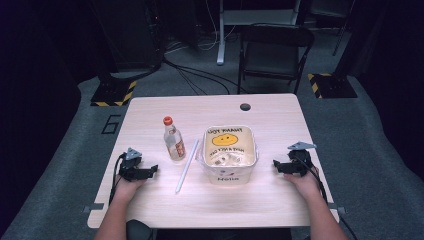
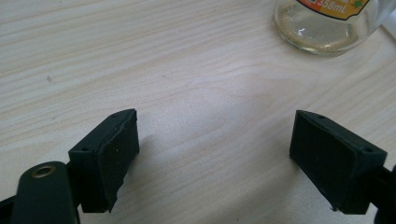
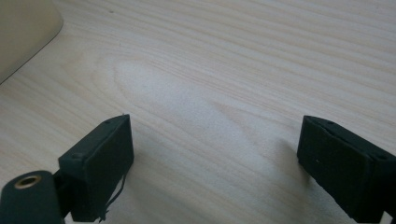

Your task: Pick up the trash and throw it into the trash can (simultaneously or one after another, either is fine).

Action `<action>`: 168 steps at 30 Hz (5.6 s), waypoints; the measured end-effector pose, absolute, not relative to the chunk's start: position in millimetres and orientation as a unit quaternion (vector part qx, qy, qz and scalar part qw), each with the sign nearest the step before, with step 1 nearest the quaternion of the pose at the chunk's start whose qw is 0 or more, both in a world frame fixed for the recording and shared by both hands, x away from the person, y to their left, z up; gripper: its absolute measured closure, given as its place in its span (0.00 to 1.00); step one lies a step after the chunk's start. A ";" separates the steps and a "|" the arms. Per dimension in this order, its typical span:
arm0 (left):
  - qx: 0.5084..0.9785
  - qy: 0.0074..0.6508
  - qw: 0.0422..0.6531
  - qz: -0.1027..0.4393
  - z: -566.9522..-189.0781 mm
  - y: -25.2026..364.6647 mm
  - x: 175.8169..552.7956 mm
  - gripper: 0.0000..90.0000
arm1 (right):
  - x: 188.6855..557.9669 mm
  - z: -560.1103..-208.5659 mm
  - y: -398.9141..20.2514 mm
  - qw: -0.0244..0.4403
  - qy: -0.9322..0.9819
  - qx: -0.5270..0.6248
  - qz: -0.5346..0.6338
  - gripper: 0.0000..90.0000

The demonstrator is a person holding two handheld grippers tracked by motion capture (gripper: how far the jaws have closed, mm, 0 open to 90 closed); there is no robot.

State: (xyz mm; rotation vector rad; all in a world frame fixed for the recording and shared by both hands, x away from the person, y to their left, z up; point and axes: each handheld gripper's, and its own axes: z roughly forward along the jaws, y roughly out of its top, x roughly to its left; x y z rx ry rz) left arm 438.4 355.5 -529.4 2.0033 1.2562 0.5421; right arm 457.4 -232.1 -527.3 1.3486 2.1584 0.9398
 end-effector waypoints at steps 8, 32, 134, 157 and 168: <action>0.778 0.478 0.352 0.206 -528.6 356.7 439.1 0.21 | 457.0 -527.3 -232.0 0.210 0.779 0.483 0.341 0.11; 0.785 0.475 0.365 0.158 -489.0 347.2 439.8 0.39 | 454.2 -527.0 -232.8 0.208 0.780 0.480 0.345 0.14; 0.790 0.390 0.447 0.155 -361.2 288.7 484.4 0.50 | 454.3 -527.0 -233.9 0.205 0.783 0.475 0.346 0.14; 0.811 0.369 0.409 0.197 -355.3 273.3 484.6 0.70 | 454.8 -527.1 -234.0 0.205 0.783 0.473 0.347 0.14; 0.822 0.358 0.398 0.193 -336.1 274.6 477.5 0.70 | 454.9 -527.1 -234.1 0.205 0.783 0.473 0.347 0.14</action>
